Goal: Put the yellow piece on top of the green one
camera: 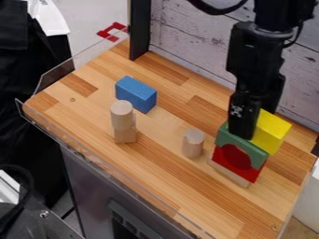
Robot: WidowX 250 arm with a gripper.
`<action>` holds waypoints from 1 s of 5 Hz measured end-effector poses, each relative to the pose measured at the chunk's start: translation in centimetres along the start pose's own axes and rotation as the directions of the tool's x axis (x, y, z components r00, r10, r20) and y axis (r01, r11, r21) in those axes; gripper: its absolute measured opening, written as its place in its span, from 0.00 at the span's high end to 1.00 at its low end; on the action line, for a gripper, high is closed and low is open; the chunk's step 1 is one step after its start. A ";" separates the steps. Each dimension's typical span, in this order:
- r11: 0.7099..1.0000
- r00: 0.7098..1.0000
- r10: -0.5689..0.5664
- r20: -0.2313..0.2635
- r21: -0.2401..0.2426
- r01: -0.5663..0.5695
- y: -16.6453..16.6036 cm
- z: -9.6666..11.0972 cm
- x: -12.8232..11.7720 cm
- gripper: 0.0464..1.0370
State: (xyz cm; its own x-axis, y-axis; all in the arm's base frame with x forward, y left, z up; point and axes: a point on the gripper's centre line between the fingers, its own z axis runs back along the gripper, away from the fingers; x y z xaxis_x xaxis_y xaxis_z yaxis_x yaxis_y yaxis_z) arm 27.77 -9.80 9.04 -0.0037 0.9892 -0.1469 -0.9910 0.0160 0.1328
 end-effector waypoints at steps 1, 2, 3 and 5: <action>1.000 1.000 0.000 0.004 -0.023 0.000 0.2 1.2 0.5 0.04; 0.996 1.000 0.020 0.007 -0.082 -0.020 -0.3 3.7 2.2 0.04; 0.994 0.998 0.055 -0.021 -0.098 -0.057 -0.2 5.0 4.8 0.04; 0.990 0.995 0.098 -0.029 -0.096 -0.100 1.0 3.7 10.5 0.04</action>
State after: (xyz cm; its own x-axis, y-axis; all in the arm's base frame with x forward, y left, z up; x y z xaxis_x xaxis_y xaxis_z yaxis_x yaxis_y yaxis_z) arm 27.29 1.15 11.28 -0.1043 0.9813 -0.1616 -0.9939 -0.0970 0.0525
